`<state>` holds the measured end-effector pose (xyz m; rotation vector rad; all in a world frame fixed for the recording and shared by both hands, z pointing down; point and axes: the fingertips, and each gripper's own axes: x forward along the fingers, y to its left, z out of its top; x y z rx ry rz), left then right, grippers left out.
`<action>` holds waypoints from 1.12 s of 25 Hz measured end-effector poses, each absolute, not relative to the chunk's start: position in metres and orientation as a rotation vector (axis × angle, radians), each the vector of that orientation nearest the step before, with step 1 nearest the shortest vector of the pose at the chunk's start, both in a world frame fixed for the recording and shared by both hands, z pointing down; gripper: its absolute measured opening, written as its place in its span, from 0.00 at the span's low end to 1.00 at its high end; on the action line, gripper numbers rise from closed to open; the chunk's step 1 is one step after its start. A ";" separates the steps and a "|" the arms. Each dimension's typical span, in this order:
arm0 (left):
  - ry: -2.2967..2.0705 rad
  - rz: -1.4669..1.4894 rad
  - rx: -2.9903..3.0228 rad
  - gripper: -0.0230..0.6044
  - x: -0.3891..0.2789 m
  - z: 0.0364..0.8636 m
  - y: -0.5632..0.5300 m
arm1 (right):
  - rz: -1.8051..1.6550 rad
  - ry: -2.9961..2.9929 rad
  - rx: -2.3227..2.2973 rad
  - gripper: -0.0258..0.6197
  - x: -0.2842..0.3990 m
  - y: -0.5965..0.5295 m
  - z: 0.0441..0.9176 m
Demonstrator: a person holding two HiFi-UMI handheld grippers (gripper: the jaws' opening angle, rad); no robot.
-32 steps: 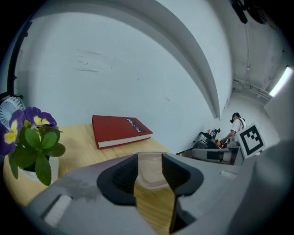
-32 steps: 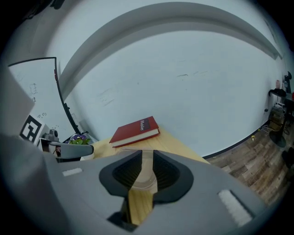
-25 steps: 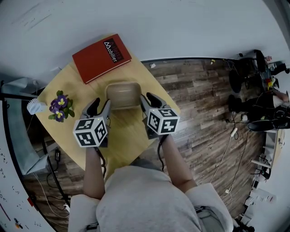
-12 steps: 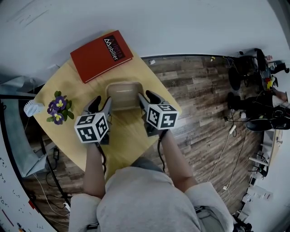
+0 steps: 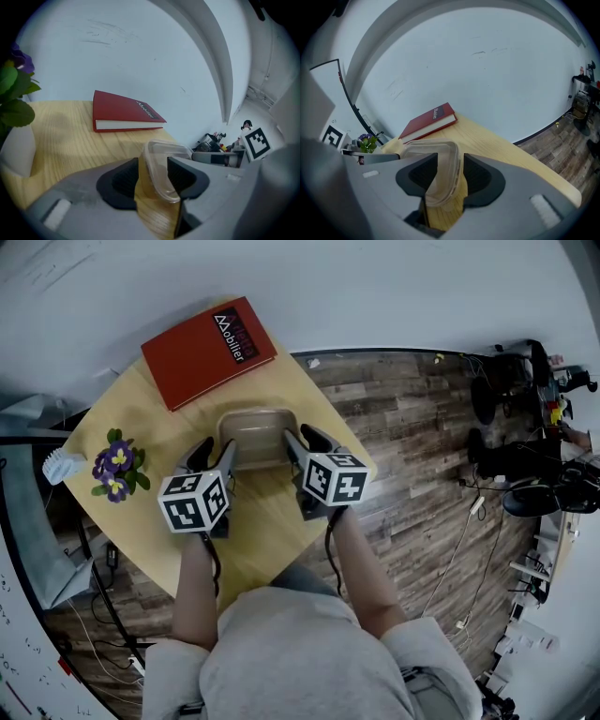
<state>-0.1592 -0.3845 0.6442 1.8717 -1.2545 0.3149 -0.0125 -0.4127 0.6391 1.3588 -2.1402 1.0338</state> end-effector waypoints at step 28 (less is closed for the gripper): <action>-1.305 0.333 1.921 0.31 -0.156 0.634 -0.391 | 0.998 -2.161 1.359 0.32 -0.023 -0.417 0.632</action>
